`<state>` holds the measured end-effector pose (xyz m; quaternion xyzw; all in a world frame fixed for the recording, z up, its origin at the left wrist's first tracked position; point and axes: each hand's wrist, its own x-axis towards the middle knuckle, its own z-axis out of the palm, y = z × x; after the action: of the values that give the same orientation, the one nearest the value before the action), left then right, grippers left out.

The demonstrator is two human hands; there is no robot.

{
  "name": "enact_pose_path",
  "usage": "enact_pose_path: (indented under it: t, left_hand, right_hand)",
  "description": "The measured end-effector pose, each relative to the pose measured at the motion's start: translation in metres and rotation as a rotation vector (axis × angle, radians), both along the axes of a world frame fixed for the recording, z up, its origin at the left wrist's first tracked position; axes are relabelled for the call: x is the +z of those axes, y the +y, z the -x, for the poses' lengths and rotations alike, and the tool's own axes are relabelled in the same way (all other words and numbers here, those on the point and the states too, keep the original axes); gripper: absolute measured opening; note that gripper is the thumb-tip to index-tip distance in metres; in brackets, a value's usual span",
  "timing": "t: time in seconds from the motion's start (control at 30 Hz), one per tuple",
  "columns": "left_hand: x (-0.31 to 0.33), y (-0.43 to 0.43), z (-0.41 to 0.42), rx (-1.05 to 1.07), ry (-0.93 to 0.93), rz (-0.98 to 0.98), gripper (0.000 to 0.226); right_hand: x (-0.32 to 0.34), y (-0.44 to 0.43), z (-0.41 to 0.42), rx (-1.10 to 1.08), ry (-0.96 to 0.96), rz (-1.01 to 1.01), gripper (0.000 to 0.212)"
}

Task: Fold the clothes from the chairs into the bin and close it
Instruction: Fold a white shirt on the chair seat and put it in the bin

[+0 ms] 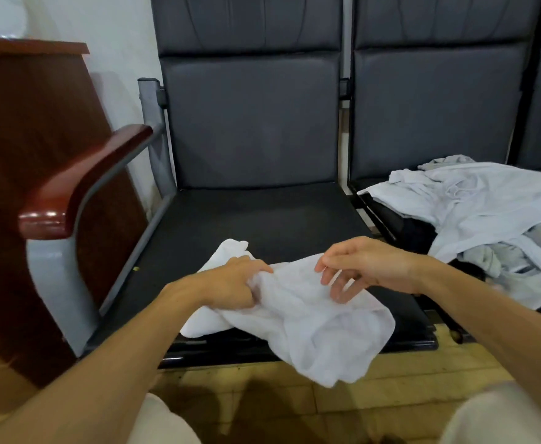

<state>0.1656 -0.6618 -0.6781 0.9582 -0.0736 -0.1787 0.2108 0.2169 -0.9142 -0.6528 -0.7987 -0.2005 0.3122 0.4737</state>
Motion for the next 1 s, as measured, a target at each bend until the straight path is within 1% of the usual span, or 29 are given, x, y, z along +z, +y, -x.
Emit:
enact_pose_path:
  t: [0.07,0.1,0.13,0.2,0.23,0.33,0.37,0.4,0.5,0.53,0.63,0.73,0.8,0.9,0.97,1.0]
  left_hand:
    - [0.010,0.000,0.010,0.013,0.070,0.029,0.055]
    - [0.014,0.001,0.014,0.014,0.080,0.041,0.049]
    - [0.016,0.002,0.016,0.018,0.082,0.054,0.041]
    - [0.017,0.001,0.020,0.041,0.085,0.106,0.022]
    - [0.017,0.001,0.022,0.055,0.078,0.126,0.017]
    - [0.013,0.001,0.020,0.071,-0.018,0.130,0.020]
    - [0.012,0.001,0.019,0.079,-0.065,0.142,0.020]
    - [0.009,0.002,0.016,0.093,-0.108,0.173,0.020]
    - [0.005,0.003,0.009,0.157,-0.249,0.272,0.017]
    - [0.004,0.003,0.006,0.182,-0.296,0.303,0.016]
    - [0.005,-0.002,0.000,0.265,-0.388,0.399,0.017]
    - [0.005,-0.005,-0.008,0.330,-0.439,0.478,0.019]
    - [0.007,-0.006,-0.010,0.349,-0.419,0.572,0.020]
    - [0.009,-0.005,-0.006,0.326,-0.302,0.722,0.018]
    - [0.009,-0.002,-0.002,0.273,-0.218,0.732,0.014]
    - [0.010,0.000,0.001,0.243,-0.176,0.721,0.013]
  right_hand:
    - [-0.009,0.000,-0.004,-0.111,-0.228,0.136,0.019]
    - [-0.013,0.000,-0.004,-0.103,-0.313,0.212,0.018]
    - [-0.017,0.000,-0.004,-0.069,-0.355,0.266,0.016]
    - [-0.022,0.000,-0.004,0.030,-0.366,0.338,0.010]
    - [-0.022,0.001,-0.002,0.095,-0.370,0.383,0.011]
    - [-0.023,0.005,0.000,0.245,-0.372,0.507,0.047]
    - [-0.024,0.006,0.000,0.265,-0.390,0.521,0.053]
    - [-0.025,0.007,-0.001,0.276,-0.417,0.528,0.052]
    - [-0.028,0.006,-0.007,0.250,-0.505,0.479,0.022]
    - [-0.028,0.006,-0.009,0.227,-0.522,0.458,0.019]
    - [-0.026,0.005,-0.013,0.092,-0.539,0.339,0.021]
    - [-0.016,0.007,-0.016,-0.073,-0.493,0.127,0.015]
    - [-0.006,0.008,-0.014,-0.075,-0.401,0.015,0.013]
    - [0.006,0.008,-0.007,0.118,-0.230,-0.046,0.012]
    - [0.008,0.006,-0.004,0.289,-0.088,-0.032,0.013]
    - [0.007,0.004,-0.003,0.365,-0.024,0.010,0.017]
